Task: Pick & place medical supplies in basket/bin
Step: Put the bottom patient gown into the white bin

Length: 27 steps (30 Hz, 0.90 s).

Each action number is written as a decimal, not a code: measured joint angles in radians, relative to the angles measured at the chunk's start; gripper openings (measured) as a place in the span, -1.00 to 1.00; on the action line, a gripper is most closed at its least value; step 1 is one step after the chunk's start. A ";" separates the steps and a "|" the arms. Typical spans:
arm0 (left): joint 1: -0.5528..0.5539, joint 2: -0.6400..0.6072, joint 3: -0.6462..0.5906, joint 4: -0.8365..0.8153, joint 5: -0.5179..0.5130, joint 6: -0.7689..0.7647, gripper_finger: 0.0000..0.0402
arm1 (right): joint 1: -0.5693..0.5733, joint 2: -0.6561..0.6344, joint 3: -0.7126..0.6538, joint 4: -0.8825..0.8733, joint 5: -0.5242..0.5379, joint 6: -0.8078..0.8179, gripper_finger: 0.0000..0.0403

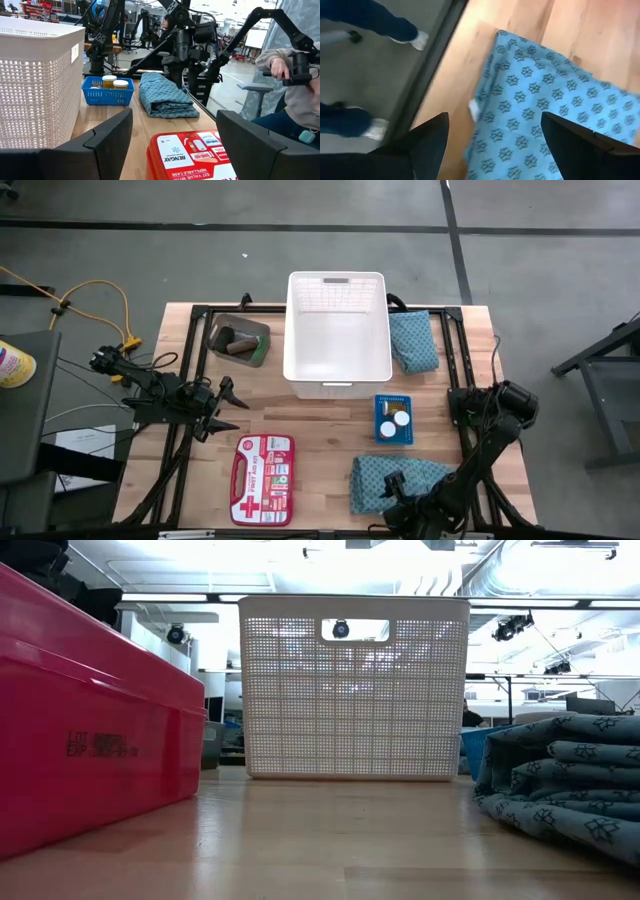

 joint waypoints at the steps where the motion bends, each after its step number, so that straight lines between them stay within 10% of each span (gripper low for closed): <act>1: 0.000 0.000 0.000 0.000 0.000 0.000 0.40 | 0.001 0.007 0.000 -0.001 0.013 -0.016 0.52; 27: 0.000 0.000 0.000 0.000 0.002 0.000 0.40 | 0.006 0.147 0.003 -0.040 0.107 -0.048 0.49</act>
